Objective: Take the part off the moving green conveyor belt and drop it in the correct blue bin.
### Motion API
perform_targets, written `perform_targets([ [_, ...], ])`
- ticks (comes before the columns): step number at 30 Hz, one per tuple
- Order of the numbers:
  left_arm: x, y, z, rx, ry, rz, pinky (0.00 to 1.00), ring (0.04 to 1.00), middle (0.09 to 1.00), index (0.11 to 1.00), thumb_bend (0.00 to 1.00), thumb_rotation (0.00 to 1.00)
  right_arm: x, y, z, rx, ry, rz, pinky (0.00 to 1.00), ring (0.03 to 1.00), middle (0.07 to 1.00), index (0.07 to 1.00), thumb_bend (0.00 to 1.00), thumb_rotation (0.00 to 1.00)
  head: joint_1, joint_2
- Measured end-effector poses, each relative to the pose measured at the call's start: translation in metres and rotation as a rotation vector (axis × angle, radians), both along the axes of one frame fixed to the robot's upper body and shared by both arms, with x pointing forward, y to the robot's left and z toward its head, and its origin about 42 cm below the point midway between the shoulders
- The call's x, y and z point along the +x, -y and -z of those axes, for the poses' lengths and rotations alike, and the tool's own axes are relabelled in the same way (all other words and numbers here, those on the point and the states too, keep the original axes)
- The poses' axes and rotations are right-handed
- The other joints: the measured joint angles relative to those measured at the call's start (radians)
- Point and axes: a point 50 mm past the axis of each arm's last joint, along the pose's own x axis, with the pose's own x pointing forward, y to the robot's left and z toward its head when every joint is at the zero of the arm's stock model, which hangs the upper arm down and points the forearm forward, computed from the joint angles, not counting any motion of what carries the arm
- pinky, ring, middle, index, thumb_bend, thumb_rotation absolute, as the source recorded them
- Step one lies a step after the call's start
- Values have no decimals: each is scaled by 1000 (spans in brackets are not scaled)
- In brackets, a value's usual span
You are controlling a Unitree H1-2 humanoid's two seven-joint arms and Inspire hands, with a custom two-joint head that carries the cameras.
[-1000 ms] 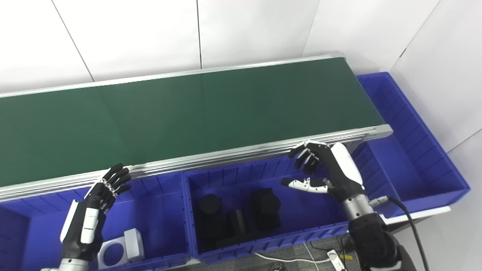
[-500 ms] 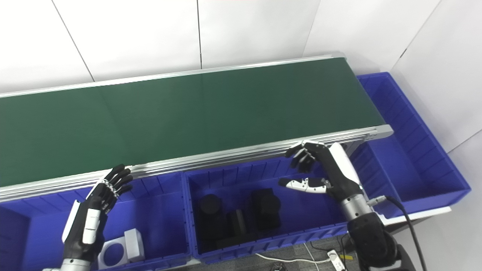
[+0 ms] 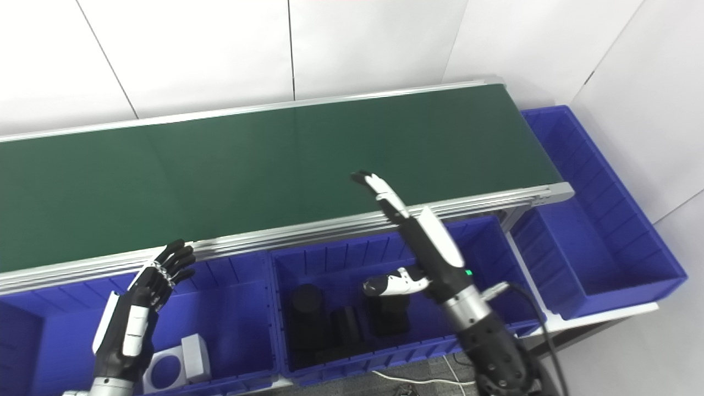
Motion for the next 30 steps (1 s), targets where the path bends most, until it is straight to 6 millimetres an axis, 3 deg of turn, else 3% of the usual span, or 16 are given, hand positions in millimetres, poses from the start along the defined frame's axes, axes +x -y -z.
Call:
perform_targets([
  [5,2,2,1,10,1,9,823,854,859,859,633,984,2,-6,3,131,4,5,930,972,983,963,993,1000,60,-6],
  [16,1,2,6,21,-15,15,827,858,867,867,571,996,2,-10,6,193,10,-4,965,978,978,958,967,1000,98,-18],
  [20,1,3,6,33,-14,21,827,857,866,867,569,1000,2,-14,14,233,18,-15,935,948,955,946,965,1000,129,-29],
  [23,0,6,7,46,-14,30,816,855,865,865,569,997,5,-25,31,282,-31,-11,944,951,945,937,987,992,177,-50],
  [30,-2,20,13,50,-31,41,823,863,868,864,567,970,20,-81,71,413,-168,-66,879,905,902,902,1000,976,241,-67],
])
